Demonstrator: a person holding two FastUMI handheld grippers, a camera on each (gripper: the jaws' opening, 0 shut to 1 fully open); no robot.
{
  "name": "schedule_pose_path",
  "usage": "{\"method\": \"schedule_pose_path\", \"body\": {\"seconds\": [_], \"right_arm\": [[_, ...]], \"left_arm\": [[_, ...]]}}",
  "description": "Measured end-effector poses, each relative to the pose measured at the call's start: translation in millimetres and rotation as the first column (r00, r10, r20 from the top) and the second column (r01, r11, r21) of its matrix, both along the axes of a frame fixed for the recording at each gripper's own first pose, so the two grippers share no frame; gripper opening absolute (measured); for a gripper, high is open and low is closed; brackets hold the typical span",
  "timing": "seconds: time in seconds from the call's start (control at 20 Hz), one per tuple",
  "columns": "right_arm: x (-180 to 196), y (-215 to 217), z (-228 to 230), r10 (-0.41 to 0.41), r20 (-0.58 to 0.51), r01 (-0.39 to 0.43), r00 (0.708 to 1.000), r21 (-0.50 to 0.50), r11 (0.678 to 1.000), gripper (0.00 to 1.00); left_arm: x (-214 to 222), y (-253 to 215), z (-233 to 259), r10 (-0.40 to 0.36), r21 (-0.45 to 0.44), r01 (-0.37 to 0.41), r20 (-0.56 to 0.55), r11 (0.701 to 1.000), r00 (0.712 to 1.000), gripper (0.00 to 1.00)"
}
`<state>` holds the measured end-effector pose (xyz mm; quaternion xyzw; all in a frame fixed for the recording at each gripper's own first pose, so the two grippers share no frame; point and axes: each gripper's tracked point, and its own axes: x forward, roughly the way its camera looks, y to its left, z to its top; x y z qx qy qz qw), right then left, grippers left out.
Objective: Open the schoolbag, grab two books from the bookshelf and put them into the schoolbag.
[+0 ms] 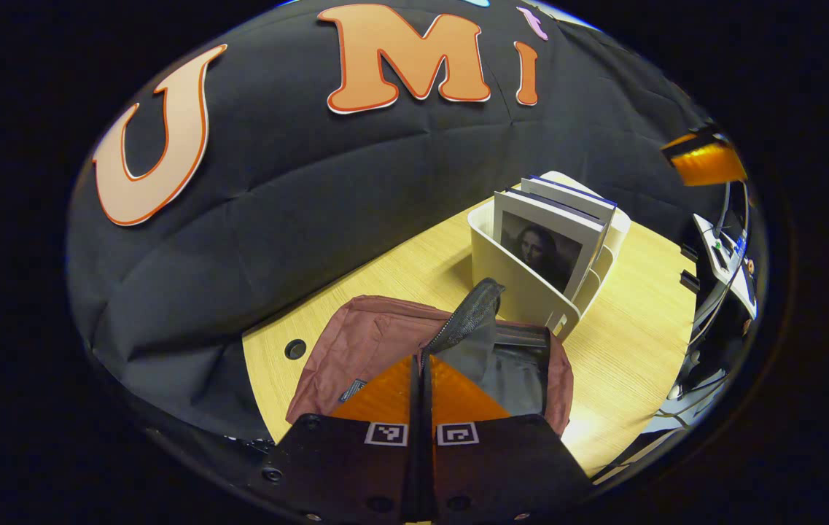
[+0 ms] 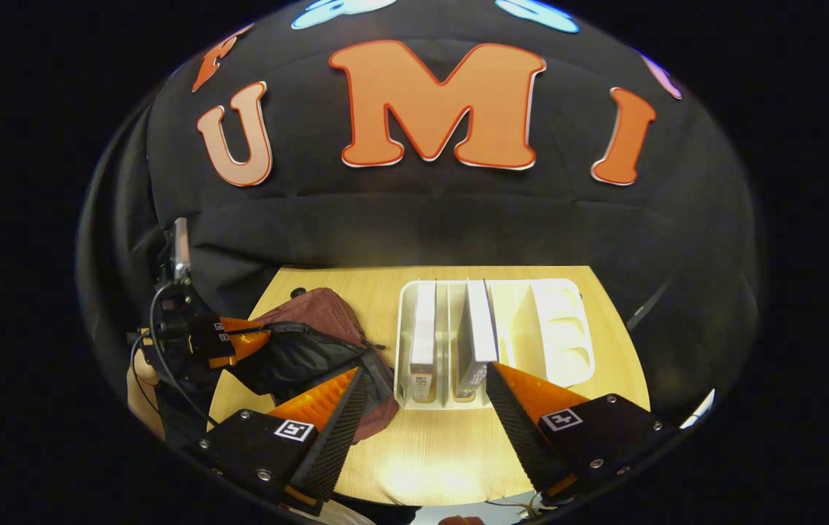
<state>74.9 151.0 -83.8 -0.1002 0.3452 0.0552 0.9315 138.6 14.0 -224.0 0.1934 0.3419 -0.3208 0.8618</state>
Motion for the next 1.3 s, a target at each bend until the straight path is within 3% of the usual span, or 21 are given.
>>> {"method": "schedule_pose_path", "body": {"seconds": [0.2,0.4,0.85,1.05,1.15,1.3], "right_arm": [[59,15,-22,0.013,-0.152,-0.011,0.988,0.011,1.000,0.97],[99,11,-57,-0.028,-0.277,0.015,0.960,-0.050,0.999,0.98],[125,-5,-126,-0.105,-0.456,0.045,0.884,-0.139,0.989,0.98],[126,-5,-151,-0.132,-0.517,0.073,0.846,-0.134,0.988,0.98],[126,-3,-158,-0.143,-0.527,0.083,0.838,-0.137,0.987,0.89],[125,-10,-163,-0.175,-0.526,0.107,0.832,-0.157,0.982,0.52]], "left_arm": [[6,1,-6,-0.003,-0.002,0.003,-0.011,1.000,1.000,0.00],[5,6,-12,0.007,-0.011,-0.007,-0.036,1.000,0.999,0.01],[11,6,-20,0.017,0.010,-0.017,-0.053,1.000,0.998,0.01],[9,7,-20,0.028,0.008,-0.027,-0.055,1.000,0.998,0.01],[7,7,-18,0.025,0.005,-0.025,-0.054,1.000,0.998,0.01],[5,8,-15,0.029,0.003,-0.029,-0.055,1.000,0.998,0.01]]}}
